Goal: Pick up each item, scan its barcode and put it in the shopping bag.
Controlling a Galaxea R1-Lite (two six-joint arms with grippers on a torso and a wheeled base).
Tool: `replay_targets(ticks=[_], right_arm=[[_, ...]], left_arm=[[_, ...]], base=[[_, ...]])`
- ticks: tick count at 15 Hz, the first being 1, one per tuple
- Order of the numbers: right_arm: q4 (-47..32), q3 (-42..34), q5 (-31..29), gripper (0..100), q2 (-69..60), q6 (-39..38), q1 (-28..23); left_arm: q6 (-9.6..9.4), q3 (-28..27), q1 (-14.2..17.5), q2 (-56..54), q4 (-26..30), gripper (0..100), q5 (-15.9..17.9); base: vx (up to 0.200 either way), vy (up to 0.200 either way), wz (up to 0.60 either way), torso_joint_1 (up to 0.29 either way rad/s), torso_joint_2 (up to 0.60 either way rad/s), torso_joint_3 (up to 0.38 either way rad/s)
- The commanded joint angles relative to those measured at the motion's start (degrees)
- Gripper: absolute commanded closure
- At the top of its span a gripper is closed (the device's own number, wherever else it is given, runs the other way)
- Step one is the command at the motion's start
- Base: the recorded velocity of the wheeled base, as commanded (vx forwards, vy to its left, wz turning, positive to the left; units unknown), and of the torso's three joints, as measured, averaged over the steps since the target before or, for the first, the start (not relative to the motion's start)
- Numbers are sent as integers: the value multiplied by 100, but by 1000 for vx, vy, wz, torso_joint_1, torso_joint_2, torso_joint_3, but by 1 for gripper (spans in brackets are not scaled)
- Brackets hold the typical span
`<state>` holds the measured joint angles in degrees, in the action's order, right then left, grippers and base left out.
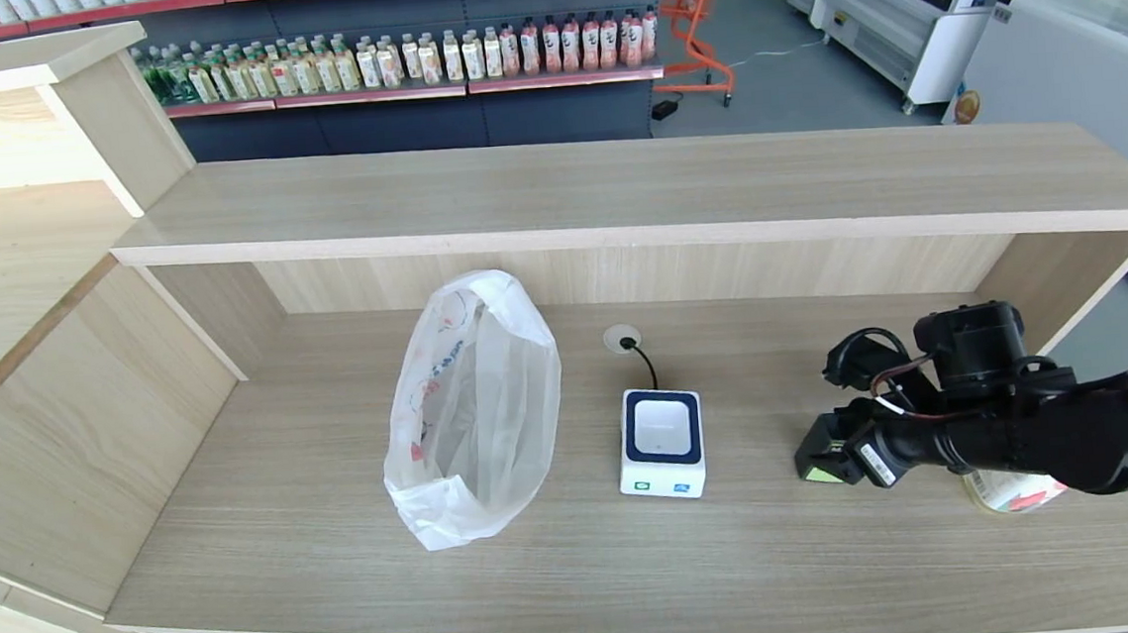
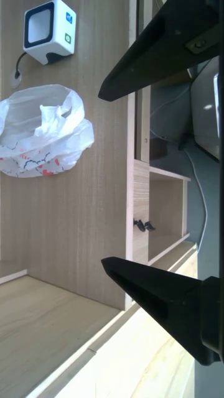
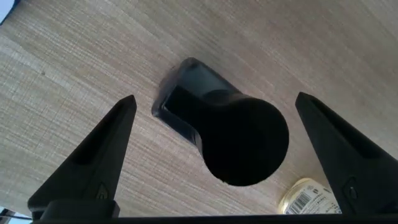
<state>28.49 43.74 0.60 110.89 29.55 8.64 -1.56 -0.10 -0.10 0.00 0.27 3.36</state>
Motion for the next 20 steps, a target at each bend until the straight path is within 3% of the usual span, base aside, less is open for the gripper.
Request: replay_targets(ticks=[1,7,8,15,17,20], right_arm=[[-1,152,134,0,249,-2,85],[368,267,274,0,522,77,287],[421,258,283,100,531,139,287],[561,188,239,100,12,200,243],[772,-560,230,100,-1174,235,32],[1229,-1764,265,100,-2695,1677,-407]], left_arm=[[-2,1,1,9,0,0,6],[-2,1,1,9,0,0,6],[-2,1,1,9,0,0,6],[-2,1,1,9,0,0,-2],[-2,1,1,9,0,0,-2],[-2,1,1,9,0,0,-2]], base=[[0,0,0,0,0,0],[0,0,0,0,0,0],[0,0,0,0,0,0],[0,0,0,0,0,0],[0,0,0,0,0,0],[0,0,0,0,0,0]])
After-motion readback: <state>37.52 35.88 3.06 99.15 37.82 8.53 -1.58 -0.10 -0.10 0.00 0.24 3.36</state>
